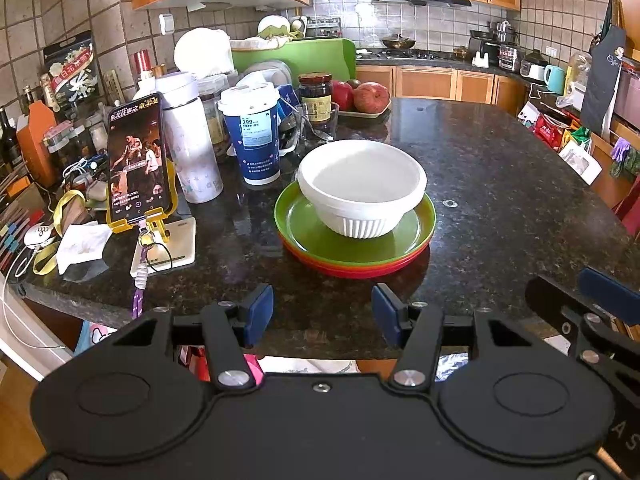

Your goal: Organize plates and bowls

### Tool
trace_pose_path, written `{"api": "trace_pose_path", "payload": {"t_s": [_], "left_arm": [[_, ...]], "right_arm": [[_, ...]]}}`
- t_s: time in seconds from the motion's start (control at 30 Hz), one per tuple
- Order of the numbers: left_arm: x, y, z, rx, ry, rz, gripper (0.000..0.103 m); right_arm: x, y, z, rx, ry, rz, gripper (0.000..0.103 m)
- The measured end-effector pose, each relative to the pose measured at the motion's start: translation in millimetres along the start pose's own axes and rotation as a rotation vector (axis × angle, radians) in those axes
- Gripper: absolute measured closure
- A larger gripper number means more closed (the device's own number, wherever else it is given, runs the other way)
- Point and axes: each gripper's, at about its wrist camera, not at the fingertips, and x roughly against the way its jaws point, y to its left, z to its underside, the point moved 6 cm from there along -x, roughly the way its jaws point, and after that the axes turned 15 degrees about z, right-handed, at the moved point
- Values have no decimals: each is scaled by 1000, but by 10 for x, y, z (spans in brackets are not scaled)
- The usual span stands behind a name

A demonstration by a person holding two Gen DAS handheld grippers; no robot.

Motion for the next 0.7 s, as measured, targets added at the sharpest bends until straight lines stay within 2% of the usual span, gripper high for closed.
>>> {"api": "trace_pose_path", "payload": {"t_s": [0.7], "left_arm": [[-28,33,-9,0,5,4,43]], "right_arm": [[-36,12,-3,7,11,-11,54]]}}
